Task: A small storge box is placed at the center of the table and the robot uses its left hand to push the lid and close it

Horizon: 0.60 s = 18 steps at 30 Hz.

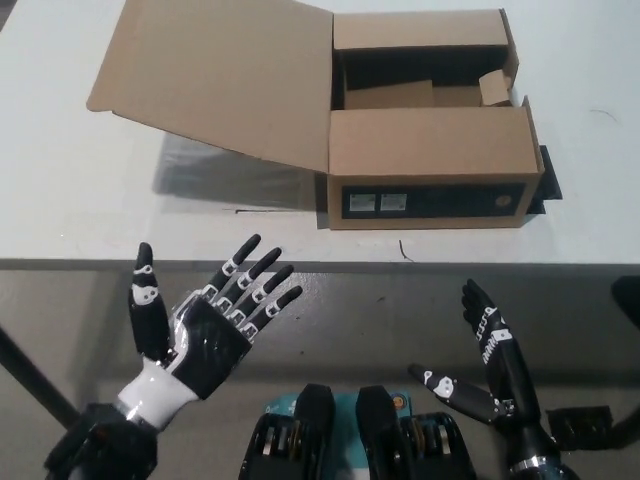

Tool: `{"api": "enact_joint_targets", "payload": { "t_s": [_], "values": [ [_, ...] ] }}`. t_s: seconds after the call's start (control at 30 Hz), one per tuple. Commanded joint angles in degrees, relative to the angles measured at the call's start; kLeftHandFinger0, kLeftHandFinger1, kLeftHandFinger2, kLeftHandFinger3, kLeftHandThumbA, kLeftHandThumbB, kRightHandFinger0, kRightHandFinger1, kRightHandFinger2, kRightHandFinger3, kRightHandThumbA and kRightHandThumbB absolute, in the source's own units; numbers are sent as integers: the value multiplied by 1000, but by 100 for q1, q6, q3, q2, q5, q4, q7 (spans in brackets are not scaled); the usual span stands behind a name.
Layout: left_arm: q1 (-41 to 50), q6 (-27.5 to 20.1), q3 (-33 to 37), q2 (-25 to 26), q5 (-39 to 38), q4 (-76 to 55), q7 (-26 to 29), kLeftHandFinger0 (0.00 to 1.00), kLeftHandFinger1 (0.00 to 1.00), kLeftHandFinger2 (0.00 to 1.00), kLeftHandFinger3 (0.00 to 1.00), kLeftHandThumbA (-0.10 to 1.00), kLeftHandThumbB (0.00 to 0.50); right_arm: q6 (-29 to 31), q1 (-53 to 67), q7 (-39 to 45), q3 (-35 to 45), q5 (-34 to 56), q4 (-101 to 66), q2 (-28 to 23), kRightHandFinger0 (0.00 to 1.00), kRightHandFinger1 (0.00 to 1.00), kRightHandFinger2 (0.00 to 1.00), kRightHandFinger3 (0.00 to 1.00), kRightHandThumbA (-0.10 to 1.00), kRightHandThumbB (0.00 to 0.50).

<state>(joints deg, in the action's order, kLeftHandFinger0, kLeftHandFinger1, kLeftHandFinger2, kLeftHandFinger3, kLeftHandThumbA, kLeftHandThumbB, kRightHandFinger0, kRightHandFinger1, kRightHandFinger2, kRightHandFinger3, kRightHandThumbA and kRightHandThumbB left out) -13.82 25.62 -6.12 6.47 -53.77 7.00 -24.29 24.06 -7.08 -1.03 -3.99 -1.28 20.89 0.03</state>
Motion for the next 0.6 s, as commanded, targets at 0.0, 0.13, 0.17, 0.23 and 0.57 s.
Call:
{"api": "enact_joint_targets", "payload": {
  "t_s": [0.0,0.13,0.17,0.23,0.57],
  "values": [
    [-445,-157,-96,89,173,431,-294,1000,1000,1000,1000,1000,390,287,-94,-38,51,35,-45,41,1000,1000,1000,1000,1000,391],
    [-816,-271,-254,78,320,988,-229,1000,1000,1000,1000,1000,391,287,-135,-37,82,49,-49,31,1000,1000,1000,1000,1000,387],
    [-885,-280,-306,84,323,1127,-220,1000,1000,1000,1000,1000,394,287,-138,-34,81,47,-44,30,1000,1000,1000,1000,1000,387],
    [-995,-298,-423,61,300,1328,-203,1000,1000,1000,1000,1000,398,287,-137,-39,82,41,-63,32,1000,1000,1000,1000,1000,388],
    [-1575,-414,-930,72,389,2148,-219,1000,1000,1000,1000,1000,397,287,-143,-39,77,36,-34,29,1000,1000,1000,1000,1000,388]
  ]
}}
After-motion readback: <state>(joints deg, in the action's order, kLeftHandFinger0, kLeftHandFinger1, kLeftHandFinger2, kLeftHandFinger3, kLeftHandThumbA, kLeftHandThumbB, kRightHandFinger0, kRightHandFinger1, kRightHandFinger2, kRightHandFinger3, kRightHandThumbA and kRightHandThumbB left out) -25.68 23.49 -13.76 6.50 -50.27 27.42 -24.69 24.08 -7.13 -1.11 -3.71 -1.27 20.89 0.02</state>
